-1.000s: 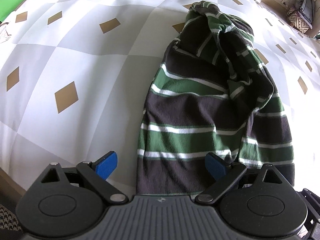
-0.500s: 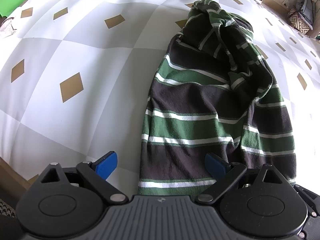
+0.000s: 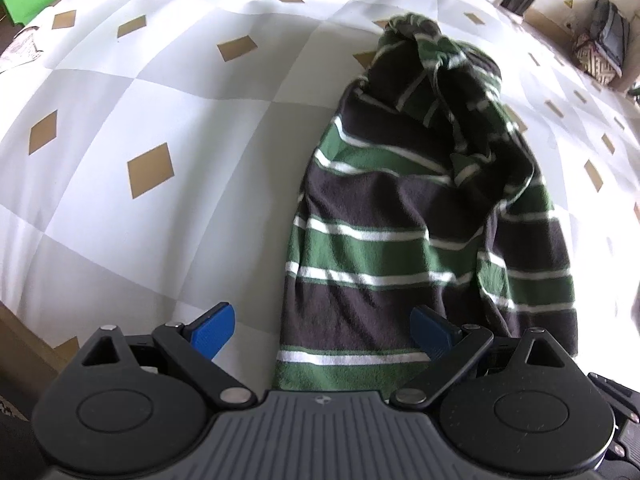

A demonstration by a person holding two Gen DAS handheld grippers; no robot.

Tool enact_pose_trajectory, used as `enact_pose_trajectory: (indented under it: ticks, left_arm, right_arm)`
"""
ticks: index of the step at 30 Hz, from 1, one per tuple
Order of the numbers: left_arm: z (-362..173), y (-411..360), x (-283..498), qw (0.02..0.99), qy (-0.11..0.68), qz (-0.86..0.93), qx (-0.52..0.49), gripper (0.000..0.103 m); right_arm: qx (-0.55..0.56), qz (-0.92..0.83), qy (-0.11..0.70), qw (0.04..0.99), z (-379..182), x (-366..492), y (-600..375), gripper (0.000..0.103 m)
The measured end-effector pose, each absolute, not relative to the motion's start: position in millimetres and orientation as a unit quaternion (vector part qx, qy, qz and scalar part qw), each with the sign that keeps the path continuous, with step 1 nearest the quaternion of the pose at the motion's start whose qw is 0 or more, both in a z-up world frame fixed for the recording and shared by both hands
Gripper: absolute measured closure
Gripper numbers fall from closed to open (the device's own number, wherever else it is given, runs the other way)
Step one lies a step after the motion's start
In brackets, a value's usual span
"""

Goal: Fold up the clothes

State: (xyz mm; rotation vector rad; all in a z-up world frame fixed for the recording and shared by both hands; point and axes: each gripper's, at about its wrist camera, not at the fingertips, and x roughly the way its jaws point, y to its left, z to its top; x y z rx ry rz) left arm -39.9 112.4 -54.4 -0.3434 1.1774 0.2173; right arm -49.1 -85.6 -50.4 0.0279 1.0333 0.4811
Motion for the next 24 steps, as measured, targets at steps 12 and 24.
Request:
enact_pose_trajectory:
  ticks: [12, 24]
  left_arm:
    - [-32, 130, -48, 0.823, 0.515, 0.139, -0.194, 0.009]
    - [-5, 156, -61, 0.831, 0.471, 0.179, -0.236, 0.009]
  right_arm:
    - [0.083, 0.326, 0.444, 0.83, -5, -75, -87, 0.097]
    - [0.067, 0.432, 0.449, 0.779, -13, -97, -33, 0.095]
